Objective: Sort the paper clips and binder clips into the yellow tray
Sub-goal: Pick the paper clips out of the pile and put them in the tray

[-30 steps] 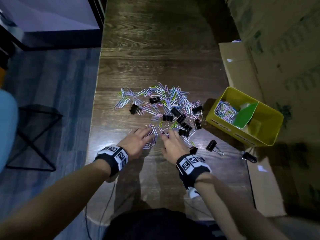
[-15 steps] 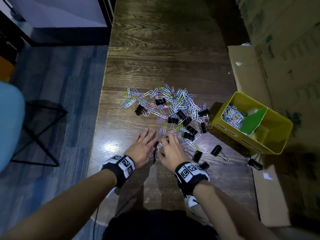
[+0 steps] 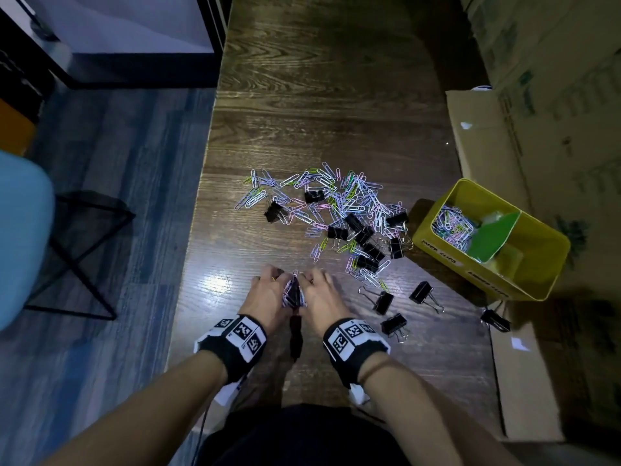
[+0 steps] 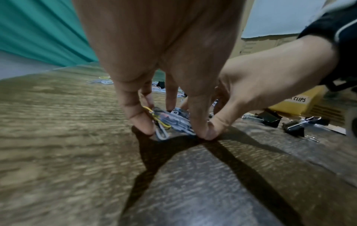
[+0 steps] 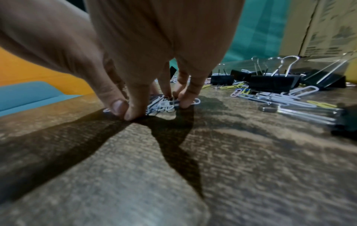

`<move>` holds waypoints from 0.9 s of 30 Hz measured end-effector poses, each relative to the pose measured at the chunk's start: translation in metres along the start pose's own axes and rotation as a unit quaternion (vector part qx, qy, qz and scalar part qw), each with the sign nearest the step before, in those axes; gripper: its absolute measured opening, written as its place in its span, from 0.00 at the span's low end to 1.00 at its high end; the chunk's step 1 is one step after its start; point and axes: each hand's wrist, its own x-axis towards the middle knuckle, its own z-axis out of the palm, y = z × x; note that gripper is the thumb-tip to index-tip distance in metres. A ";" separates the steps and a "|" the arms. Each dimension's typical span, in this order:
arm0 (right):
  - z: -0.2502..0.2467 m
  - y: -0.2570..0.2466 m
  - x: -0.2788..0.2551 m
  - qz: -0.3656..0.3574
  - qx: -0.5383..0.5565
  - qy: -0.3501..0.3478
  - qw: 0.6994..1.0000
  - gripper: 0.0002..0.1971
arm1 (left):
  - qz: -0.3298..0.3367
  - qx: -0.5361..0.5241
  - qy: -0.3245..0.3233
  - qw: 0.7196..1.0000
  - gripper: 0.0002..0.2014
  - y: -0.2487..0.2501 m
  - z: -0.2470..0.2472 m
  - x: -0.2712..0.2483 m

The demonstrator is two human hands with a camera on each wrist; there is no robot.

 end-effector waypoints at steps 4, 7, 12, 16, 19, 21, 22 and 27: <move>-0.003 -0.001 -0.003 -0.016 0.007 0.007 1.000 0.21 | 0.050 0.014 -0.005 0.999 0.22 -0.001 0.001 -0.002; -0.006 0.001 -0.006 -0.013 0.011 0.010 1.000 0.21 | 0.070 -0.004 0.005 0.998 0.16 -0.002 -0.004 -0.004; -0.006 0.003 -0.009 0.034 0.104 0.007 0.994 0.14 | 0.075 -0.026 0.026 0.997 0.11 0.001 -0.006 -0.004; -0.008 0.003 -0.012 0.040 0.131 0.025 0.990 0.17 | 0.070 -0.025 0.040 0.996 0.11 0.007 -0.004 -0.006; -0.006 0.006 -0.008 0.074 0.151 0.018 0.986 0.14 | 0.059 -0.027 0.056 0.996 0.12 0.009 0.001 -0.006; -0.004 0.009 -0.006 0.102 0.178 0.002 0.979 0.10 | 0.042 -0.046 0.084 0.995 0.12 0.007 0.004 -0.005; -0.003 0.012 -0.005 0.103 0.184 0.002 0.978 0.10 | 0.037 -0.056 0.096 0.993 0.13 0.005 0.006 -0.004; -0.006 0.019 -0.009 0.078 0.215 0.045 0.972 0.12 | 0.070 -0.051 0.094 0.992 0.16 -0.005 0.009 -0.005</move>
